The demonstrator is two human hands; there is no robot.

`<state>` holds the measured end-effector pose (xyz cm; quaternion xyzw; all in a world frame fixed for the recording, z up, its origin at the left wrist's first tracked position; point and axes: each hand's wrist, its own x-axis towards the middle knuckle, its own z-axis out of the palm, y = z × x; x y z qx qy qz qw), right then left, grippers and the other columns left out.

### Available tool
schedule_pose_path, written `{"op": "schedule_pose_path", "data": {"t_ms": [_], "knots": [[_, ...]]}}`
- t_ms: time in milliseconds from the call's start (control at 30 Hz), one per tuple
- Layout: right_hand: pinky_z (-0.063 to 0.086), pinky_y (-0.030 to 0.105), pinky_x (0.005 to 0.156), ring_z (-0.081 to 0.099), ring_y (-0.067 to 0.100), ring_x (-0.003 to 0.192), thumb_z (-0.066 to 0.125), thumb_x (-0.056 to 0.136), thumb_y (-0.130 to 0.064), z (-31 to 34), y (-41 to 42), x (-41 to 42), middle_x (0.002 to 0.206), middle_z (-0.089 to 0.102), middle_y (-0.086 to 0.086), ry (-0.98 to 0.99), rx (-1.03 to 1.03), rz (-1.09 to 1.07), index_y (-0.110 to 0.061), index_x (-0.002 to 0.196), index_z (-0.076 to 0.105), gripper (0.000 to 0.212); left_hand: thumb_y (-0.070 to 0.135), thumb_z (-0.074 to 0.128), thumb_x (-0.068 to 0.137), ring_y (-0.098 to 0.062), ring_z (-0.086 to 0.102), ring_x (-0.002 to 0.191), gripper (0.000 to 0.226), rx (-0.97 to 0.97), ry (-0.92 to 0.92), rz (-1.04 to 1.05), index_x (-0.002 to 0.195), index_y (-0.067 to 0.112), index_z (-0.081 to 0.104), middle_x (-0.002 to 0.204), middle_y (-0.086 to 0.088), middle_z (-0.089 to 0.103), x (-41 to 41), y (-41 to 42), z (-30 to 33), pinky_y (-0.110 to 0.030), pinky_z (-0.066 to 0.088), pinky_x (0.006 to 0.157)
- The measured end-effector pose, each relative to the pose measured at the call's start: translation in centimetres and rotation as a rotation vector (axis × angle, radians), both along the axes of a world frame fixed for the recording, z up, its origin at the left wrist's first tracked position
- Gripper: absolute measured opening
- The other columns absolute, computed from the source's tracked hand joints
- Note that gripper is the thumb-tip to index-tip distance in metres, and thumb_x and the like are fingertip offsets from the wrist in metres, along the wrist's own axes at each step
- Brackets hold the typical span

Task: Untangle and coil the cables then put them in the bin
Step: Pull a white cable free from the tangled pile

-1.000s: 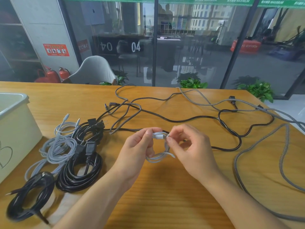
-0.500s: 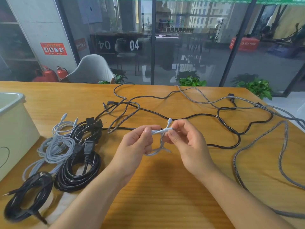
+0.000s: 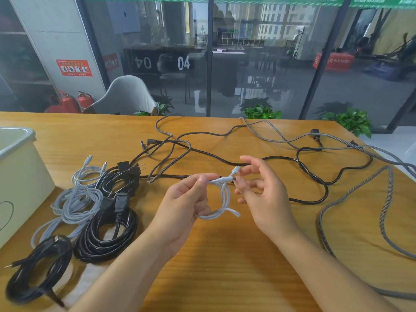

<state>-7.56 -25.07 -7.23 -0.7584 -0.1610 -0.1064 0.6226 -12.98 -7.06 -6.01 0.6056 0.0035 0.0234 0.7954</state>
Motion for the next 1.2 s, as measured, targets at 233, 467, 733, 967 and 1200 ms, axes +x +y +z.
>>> {"op": "schedule_pose_path", "data": {"t_ms": [233,467,733,967,1200], "knots": [[0.047,0.018,0.061,0.064,0.015,0.083,0.075,0.095,-0.020,-0.8,-0.2,0.2,0.095,0.066,-0.014,-0.200,-0.251,0.021,-0.021,0.107,0.080,0.013,0.030,0.057,0.098,-0.020,0.020,0.067,0.032,-0.063,-0.010,-0.020,0.114,0.011,0.077,0.072,-0.001,0.025,-0.2,0.1,0.2,-0.031,0.030,0.061],[0.044,0.010,0.066,0.066,0.006,0.085,0.073,0.097,-0.024,-0.1,-0.7,0.5,0.093,0.070,-0.020,-0.219,-0.342,-0.124,-0.029,0.098,0.078,0.007,0.028,0.058,0.096,-0.021,0.019,0.067,0.032,-0.097,0.011,-0.002,0.112,0.009,0.078,0.073,-0.002,0.023,-0.1,0.2,0.6,-0.029,0.032,0.058],[0.054,0.023,0.065,0.064,0.011,0.080,0.076,0.094,-0.024,-0.2,-0.9,0.8,0.097,0.069,-0.015,-0.059,-0.339,0.072,-0.029,0.101,0.079,0.009,0.022,0.054,0.104,-0.019,0.018,0.066,0.029,-0.126,0.010,0.026,0.111,0.009,0.078,0.073,-0.001,0.022,-0.2,0.3,0.7,-0.030,0.028,0.059],[0.055,0.029,0.058,0.063,0.013,0.069,0.069,0.100,-0.024,-0.2,-0.5,0.4,0.085,0.074,-0.002,0.099,-0.168,0.231,-0.026,0.100,0.077,0.009,0.029,0.058,0.098,-0.020,0.020,0.067,0.030,-0.106,0.012,0.003,0.109,0.012,0.080,0.072,-0.001,0.025,-0.2,-0.1,0.8,-0.031,0.030,0.060],[0.057,0.031,0.061,0.065,0.014,0.075,0.061,0.104,-0.012,0.6,0.3,-0.4,0.089,0.073,0.002,0.130,0.089,0.199,-0.018,0.108,0.073,0.014,0.024,0.054,0.104,-0.019,0.019,0.066,0.030,-0.109,0.012,0.008,0.111,0.009,0.078,0.071,0.000,0.025,-0.2,-0.3,0.8,-0.026,0.034,0.056]]}}
